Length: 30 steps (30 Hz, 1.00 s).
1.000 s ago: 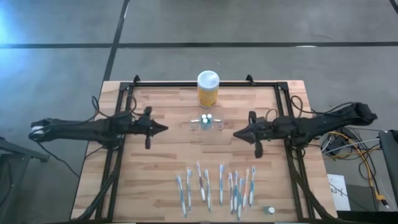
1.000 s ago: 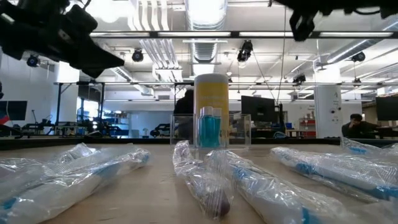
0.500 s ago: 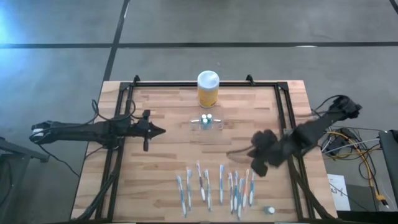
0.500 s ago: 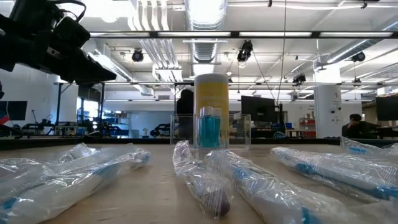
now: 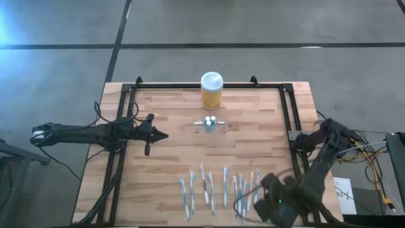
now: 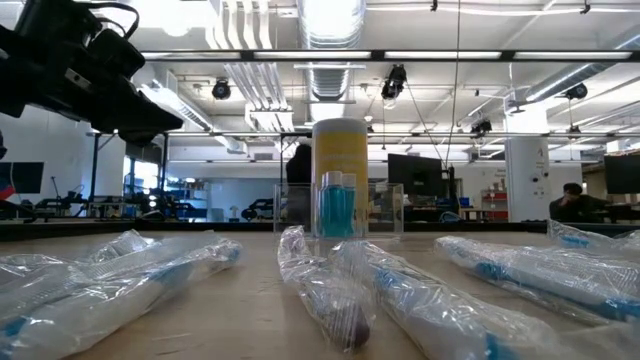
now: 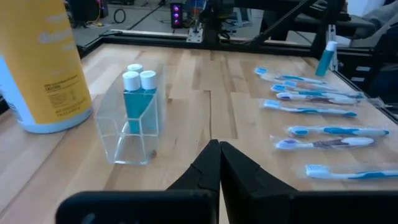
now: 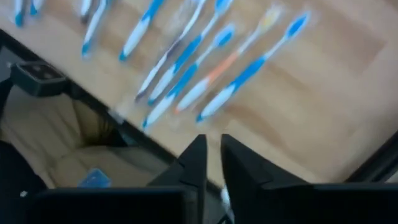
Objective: Pick & Place toothbrushing station
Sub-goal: Put the blue mouthwash into the transparent organizer
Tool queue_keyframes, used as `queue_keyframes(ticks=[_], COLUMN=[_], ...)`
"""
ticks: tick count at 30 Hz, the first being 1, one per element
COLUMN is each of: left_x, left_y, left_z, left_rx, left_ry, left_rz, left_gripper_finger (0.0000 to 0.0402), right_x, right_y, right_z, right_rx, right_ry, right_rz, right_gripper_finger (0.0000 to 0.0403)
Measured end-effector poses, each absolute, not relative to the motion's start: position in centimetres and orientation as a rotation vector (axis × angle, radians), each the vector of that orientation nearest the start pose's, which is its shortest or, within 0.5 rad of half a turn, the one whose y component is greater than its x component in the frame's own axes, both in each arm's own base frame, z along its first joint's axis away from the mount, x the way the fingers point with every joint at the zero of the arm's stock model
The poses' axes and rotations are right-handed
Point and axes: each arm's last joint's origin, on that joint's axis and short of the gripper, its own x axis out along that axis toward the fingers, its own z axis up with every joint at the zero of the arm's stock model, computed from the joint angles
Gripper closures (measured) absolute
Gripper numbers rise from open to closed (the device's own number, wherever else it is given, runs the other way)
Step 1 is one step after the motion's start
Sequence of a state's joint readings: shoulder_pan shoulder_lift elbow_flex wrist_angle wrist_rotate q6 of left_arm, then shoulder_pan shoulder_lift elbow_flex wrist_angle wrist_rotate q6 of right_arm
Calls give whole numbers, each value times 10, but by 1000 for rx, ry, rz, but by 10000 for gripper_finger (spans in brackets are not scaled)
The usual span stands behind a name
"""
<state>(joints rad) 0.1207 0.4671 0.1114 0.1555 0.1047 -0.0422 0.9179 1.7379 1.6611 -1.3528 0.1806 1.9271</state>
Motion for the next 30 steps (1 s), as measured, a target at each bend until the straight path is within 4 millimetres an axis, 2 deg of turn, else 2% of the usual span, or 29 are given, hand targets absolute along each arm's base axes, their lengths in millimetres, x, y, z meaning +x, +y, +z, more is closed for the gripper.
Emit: queue_keyframes(ticks=[5,9,13,17,22,30], left_x=[129,129,128,127,128,128], left_y=[13,12,12,12,12,11], left_z=[174,172,168,167,169,170], left_rx=[-65,-62,-58,-40,-34,-36], left_ry=[199,225,264,274,258,254], left_rz=[18,11,7,5,2,-21], left_gripper_finger=[387,391,396,396,386,390], right_x=[208,214,218,219,219,215], right_y=[292,306,316,322,335,340], right_z=[300,288,274,271,267,252], right_rx=[913,946,914,869,892,875], right_ry=[1244,1338,1418,1398,1391,1401], right_rz=[-709,-803,-955,-1042,-1037,-1029], right_gripper_finger=[279,224,187,169,163,165])
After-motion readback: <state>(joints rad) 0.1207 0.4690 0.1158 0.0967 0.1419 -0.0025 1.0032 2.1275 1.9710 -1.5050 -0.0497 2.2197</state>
